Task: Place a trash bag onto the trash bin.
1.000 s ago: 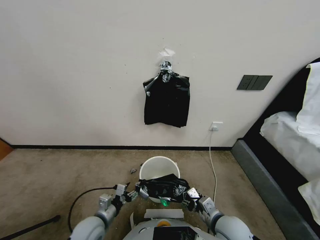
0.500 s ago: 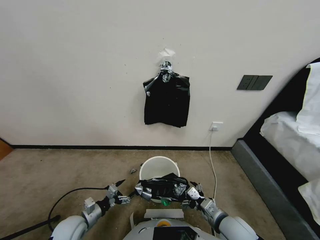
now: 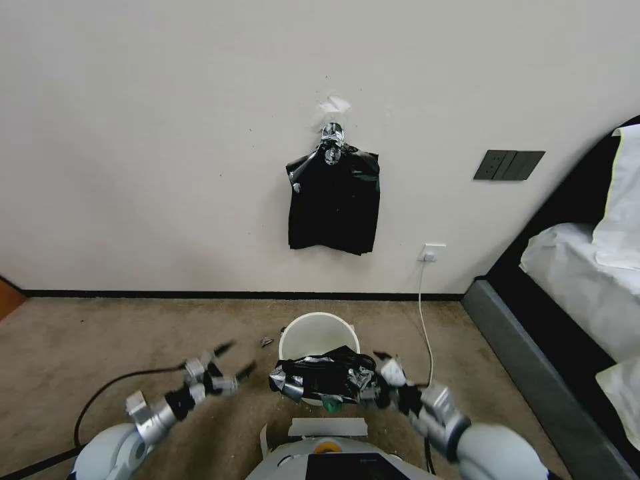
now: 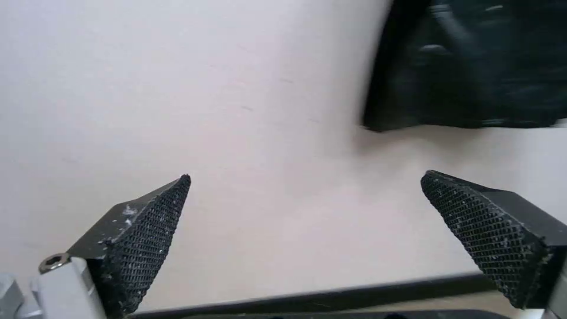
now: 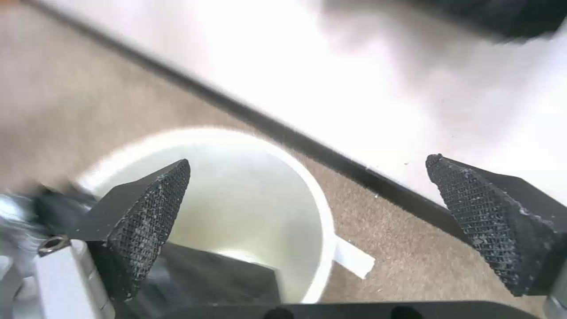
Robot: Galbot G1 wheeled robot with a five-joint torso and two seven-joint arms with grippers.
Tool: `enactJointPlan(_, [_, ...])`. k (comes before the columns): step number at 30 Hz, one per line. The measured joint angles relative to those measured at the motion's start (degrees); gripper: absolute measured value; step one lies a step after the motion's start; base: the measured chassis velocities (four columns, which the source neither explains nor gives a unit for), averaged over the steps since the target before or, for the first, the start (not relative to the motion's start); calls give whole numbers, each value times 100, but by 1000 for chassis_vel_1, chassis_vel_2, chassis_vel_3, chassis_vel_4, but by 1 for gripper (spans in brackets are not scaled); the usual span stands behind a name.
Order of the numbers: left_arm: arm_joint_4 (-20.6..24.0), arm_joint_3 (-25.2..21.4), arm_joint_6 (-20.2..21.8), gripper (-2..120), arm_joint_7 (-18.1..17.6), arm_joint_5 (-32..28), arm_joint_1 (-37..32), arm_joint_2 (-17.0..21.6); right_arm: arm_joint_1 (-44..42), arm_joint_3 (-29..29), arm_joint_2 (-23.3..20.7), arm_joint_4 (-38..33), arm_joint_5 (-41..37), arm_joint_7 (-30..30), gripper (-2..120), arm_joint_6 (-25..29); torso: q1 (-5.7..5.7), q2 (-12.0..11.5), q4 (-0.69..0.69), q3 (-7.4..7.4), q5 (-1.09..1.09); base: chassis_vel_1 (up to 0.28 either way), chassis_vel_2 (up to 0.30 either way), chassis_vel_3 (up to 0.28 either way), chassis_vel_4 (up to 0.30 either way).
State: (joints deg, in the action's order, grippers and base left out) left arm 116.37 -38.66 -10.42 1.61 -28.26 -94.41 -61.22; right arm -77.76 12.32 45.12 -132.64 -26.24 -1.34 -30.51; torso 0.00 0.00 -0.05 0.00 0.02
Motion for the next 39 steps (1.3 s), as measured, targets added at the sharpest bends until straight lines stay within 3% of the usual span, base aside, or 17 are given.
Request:
enactJointPlan(2, [15,-58,-3,100,-181,452,-146,-217,1635,-1368,-357,818,-324,-49,100,-352,0,0,14,0,1,0,0,0,0])
enactJointPlan(3, [15,-58,-3,100,-181,452,-146,-217,1635,-1368,-357,818,-324,-49,100,-352,0,0,14,0,1,0,0,0,0])
enactJointPlan(4, [18,-72,4,100,-201,520,-225,-324,2420,-2078,-393,1182,-435,-85,100,-519,0,0,10,1,1,0,0,0,0])
enactJointPlan(5, [18,-74,6,100,-208,575,-291,-425,3175,-2707,-354,1506,-506,-110,100,-696,0,0,9,1,-2,0,0,0,0])
enactJointPlan(6, [18,-74,6,100,-208,575,-291,-425,3175,-2707,-354,1506,-506,-110,100,-696,0,0,9,1,-2,0,0,0,0])
enactJointPlan(9, [6,-58,1,100,-202,774,-436,-639,4676,-4005,14,2263,-535,-177,100,-1094,1,-1,7,1,-2,0,0,0,0])
enactJointPlan(14, [5,-21,1,100,-176,828,-488,-697,5120,-4432,202,2623,-528,-232,100,-1153,0,0,7,1,-4,0,0,0,0])
enactJointPlan(17, [-88,63,4,100,-148,880,-502,-790,5632,-5077,369,3175,-630,-386,100,-1160,0,0,2,0,-4,0,0,0,0])
enactJointPlan(23, [-229,199,9,100,-138,976,-508,-883,5913,-5416,509,3542,-875,-391,99,-1182,0,0,3,0,-2,0,0,0,0])
enactJointPlan(39, [-358,238,4,100,-127,1080,-518,-941,6622,-6250,849,3831,-1201,-353,42,-1176,0,0,5,0,-3,0,0,0,0])
